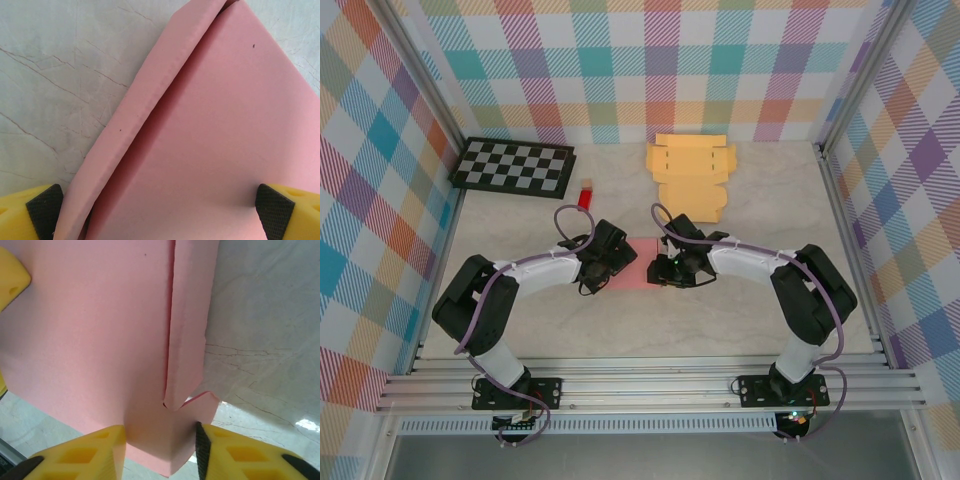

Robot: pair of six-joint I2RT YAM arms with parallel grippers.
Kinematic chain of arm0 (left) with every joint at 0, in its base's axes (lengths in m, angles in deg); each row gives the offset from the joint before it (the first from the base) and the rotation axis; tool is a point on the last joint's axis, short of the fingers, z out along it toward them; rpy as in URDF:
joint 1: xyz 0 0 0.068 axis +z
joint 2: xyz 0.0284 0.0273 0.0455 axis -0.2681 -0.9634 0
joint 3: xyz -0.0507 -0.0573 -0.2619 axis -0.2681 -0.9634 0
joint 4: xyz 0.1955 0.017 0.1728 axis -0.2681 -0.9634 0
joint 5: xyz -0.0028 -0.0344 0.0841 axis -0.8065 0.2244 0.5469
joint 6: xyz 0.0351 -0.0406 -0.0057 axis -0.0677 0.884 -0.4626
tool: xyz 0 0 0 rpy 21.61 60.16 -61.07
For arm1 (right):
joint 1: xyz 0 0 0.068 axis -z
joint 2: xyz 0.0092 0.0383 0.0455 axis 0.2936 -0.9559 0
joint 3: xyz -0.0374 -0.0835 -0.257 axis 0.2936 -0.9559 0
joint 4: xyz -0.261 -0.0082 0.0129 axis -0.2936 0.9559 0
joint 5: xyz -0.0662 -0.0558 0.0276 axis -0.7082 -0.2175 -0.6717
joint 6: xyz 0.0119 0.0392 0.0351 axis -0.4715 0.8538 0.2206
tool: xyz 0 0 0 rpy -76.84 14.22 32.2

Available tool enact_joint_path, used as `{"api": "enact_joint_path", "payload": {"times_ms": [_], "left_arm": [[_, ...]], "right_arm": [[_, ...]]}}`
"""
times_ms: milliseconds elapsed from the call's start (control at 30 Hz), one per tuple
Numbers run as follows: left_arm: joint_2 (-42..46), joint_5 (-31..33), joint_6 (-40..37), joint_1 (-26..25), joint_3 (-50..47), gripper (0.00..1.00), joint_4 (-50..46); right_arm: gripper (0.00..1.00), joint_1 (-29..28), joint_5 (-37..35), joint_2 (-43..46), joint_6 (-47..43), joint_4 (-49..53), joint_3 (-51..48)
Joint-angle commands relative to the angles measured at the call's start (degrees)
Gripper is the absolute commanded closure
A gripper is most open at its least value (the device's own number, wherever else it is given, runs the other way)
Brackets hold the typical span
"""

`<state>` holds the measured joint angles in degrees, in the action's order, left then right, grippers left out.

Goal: Fold the paper box

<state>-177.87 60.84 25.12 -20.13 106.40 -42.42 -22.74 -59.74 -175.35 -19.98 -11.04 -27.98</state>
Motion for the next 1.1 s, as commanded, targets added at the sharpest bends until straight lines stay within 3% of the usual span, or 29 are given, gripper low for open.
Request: {"api": "enact_joint_path", "payload": {"times_ms": [0,500,600,833,1067], "left_arm": [[-2.0,0.7,-0.1,0.5,-0.7,0.0,-5.7],[-2.4,0.9,-0.3,0.5,-0.7,0.0,-5.8],[-2.5,0.9,-0.4,0.6,-0.7,0.0,-5.9],[-2.9,1.0,-0.3,0.6,-0.5,0.0,-5.8],[-3.3,1.1,-0.6,0.6,0.0,0.0,-6.3]], "right_arm": [[0.64,-0.9,2.0,0.4,-1.0,-0.8,0.4],[0.72,-1.5,-0.1,0.0,-3.7,-2.5,-0.6],[0.71,-2.2,-3.7,-0.1,-5.5,-0.6,-0.2],[0.71,-2.5,-4.5,-0.5,-5.8,-3.1,-2.1],[0.63,-2.5,-6.5,-0.6,-6.8,-2.8,-2.6]]}}
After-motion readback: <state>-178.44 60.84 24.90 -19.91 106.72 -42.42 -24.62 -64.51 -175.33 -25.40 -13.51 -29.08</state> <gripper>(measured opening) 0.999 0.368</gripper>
